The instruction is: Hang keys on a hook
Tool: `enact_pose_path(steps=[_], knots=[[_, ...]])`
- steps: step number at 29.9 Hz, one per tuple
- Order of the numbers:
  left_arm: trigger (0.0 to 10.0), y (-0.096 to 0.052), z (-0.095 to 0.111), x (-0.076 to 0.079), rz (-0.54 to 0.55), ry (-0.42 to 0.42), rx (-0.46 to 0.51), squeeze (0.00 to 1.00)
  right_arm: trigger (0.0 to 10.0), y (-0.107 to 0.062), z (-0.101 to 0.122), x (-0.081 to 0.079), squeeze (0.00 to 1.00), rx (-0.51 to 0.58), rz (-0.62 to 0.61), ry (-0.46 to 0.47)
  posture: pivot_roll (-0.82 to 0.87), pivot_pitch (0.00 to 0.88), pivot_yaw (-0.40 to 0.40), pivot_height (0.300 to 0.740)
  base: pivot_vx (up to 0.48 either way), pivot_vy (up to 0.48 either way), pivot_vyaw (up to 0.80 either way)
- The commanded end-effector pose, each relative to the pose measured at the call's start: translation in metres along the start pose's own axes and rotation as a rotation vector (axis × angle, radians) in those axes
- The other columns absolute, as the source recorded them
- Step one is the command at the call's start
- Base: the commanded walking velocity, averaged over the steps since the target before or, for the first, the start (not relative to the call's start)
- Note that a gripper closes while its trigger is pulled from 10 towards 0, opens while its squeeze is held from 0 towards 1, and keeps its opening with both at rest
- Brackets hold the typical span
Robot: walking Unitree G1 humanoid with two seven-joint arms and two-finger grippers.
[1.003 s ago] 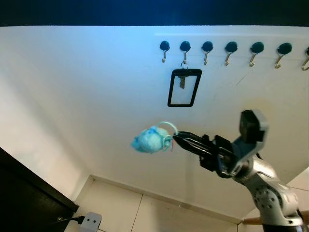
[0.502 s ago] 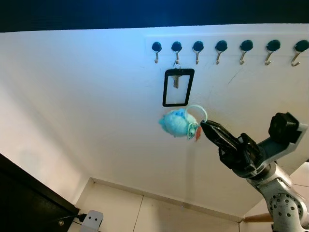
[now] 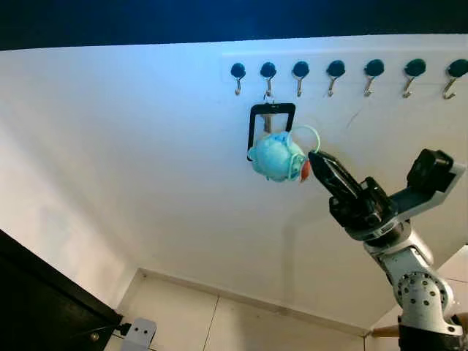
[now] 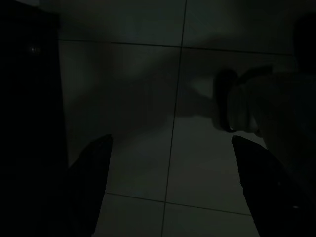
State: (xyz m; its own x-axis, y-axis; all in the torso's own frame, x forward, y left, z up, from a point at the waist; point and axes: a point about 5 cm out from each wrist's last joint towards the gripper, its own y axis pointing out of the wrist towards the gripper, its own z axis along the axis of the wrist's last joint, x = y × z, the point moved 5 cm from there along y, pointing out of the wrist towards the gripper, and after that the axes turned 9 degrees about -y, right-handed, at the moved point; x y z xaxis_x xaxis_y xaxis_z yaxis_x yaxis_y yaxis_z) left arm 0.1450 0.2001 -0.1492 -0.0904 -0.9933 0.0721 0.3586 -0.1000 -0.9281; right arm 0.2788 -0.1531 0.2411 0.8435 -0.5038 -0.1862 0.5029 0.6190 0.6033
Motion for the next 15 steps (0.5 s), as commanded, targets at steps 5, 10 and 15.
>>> enact_pose_path(steps=[5,10,15], knots=[[10.0,-0.001,-0.009,-0.003,0.008,0.005,-0.025,0.0,10.0,0.001,0.0,0.011,0.0,0.007,-0.06,-0.017,-0.16,0.065,0.131,0.74,0.0,0.0,0.0],[10.0,-0.001,-0.01,-0.002,0.005,0.006,-0.026,0.0,10.0,0.006,0.005,0.015,0.0,0.028,-0.076,-0.028,-0.16,0.065,0.129,0.74,0.0,0.0,0.0],[10.0,-0.001,-0.01,-0.001,0.003,0.008,-0.027,0.0,10.0,0.012,0.009,0.012,0.0,0.043,-0.061,-0.032,-0.16,0.063,0.129,0.74,0.0,0.0,0.0]])
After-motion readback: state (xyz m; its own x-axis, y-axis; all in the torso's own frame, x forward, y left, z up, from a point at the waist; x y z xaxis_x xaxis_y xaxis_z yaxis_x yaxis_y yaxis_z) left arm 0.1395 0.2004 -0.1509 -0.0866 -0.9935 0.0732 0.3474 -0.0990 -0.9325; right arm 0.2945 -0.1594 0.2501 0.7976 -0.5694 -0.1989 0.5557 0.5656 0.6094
